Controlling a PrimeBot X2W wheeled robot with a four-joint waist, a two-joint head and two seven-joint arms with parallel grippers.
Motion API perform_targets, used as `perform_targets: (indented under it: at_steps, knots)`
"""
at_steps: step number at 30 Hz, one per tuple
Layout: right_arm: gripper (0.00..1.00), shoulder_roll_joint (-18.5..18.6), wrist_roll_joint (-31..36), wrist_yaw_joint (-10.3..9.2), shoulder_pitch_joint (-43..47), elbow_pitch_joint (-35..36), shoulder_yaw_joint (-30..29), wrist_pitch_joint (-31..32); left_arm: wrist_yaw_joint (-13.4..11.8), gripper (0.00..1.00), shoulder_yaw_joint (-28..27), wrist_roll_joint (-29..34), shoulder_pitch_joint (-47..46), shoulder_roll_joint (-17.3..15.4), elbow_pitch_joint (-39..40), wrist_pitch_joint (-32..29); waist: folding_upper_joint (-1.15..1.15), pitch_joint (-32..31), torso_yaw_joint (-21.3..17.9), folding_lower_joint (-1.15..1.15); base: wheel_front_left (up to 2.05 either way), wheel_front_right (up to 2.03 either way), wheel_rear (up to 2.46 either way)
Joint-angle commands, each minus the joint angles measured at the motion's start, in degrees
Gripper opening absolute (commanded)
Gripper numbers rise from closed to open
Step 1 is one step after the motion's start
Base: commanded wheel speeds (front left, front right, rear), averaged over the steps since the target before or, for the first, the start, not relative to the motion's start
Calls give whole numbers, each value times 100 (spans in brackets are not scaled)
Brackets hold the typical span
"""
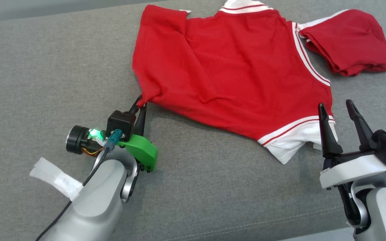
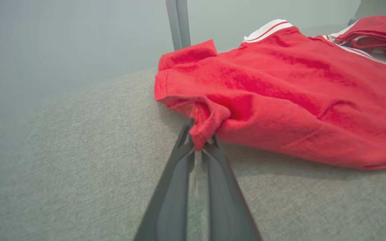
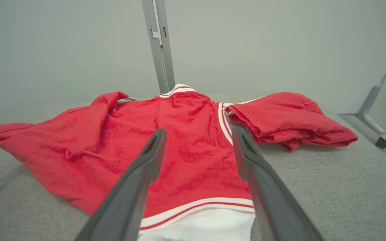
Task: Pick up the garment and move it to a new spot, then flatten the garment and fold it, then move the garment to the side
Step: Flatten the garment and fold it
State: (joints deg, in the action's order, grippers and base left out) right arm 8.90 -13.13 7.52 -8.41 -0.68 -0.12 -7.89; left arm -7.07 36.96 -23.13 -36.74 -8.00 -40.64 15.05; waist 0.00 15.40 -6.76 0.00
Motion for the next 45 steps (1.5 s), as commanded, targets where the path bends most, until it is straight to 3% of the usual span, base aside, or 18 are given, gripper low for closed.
perform_targets:
  at_steps: [1,5,12,13,14,15,16,17,31,45]
  knots:
    - [100,-5,19,-7,93,11,9,23,-60,0,-94,95,187,-123,192,14,0,-267,289,0,0,0,0]
    - [100,-21,32,-7,123,20,8,63,-60,0,-348,-45,544,-317,492,8,0,-339,384,0,0,0,0]
    - [100,-36,24,-7,150,-25,48,90,209,0,-505,-500,1097,-395,677,-160,0,-340,389,0,0,0,0]
    - [100,-30,18,-7,155,-36,51,90,234,5,-508,-550,1171,-418,706,-191,0,-338,381,0,0,0,0]
    - [100,-22,16,-7,167,-46,43,94,235,15,-517,-587,1248,-453,736,-207,0,-335,374,0,0,0,0]
    - [100,-12,24,-7,173,-52,38,93,217,37,-543,-631,1319,-490,767,-220,0,-333,367,0,0,0,0]
    - [100,-12,24,-7,173,-52,38,93,217,37,-543,-631,1319,-490,767,-220,0,-333,367,0,0,0,0]
    - [100,-2,31,-7,182,-63,27,83,142,100,-634,-711,1453,-570,831,-214,0,-338,351,0,0,0,0]
    - [100,-45,61,-7,394,-184,-50,137,-361,100,-1215,-978,2287,-1049,1274,-72,0,-526,386,0,0,0,0]
    - [100,-341,-15,-7,782,-916,-85,155,-479,100,-1117,-622,2663,-765,1952,24,0,-578,397,0,0,0,0]
